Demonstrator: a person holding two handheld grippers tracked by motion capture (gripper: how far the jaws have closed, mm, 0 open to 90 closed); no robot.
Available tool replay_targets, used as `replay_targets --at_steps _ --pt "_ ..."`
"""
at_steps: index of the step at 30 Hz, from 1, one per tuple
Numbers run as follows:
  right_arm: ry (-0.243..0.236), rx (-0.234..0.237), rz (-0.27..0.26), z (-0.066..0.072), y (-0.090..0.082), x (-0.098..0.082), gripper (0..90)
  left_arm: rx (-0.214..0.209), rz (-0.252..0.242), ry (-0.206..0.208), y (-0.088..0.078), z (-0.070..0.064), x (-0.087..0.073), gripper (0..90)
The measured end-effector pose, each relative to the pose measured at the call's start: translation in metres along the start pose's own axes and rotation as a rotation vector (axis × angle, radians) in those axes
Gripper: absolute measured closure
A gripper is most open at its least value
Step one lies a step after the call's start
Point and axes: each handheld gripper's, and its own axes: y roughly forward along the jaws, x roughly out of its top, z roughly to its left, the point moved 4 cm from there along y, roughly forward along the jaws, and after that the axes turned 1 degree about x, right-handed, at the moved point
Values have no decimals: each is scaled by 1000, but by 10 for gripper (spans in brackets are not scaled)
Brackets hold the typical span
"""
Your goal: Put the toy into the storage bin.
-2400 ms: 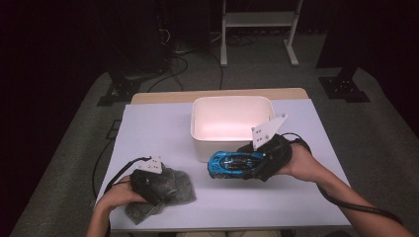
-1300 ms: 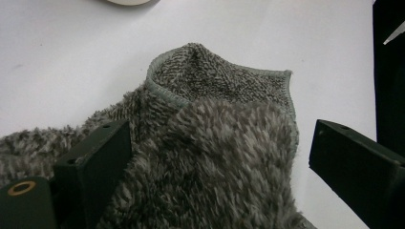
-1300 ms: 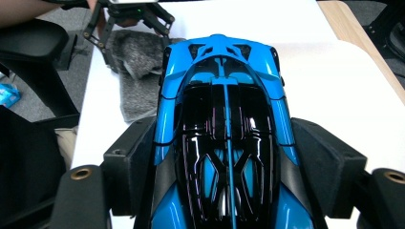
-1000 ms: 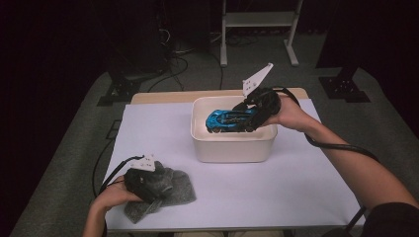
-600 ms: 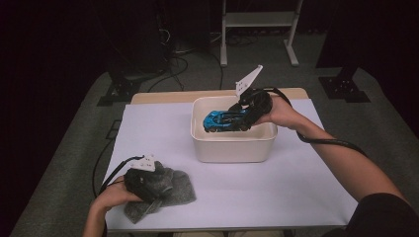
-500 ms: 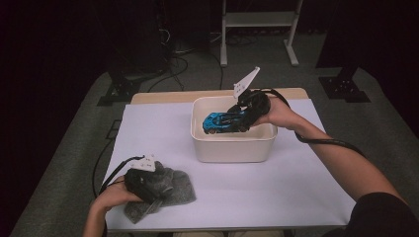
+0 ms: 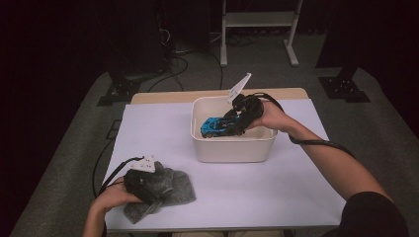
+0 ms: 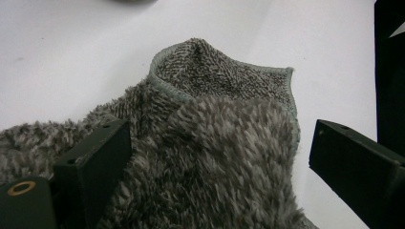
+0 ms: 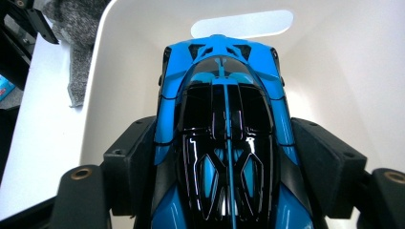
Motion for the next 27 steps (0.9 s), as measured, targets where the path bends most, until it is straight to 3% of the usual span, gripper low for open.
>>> replay_targets --at_steps 27 --pt "-16 43 128 -6 40 -1 265 -12 -17 -6 -2 0 0 67"
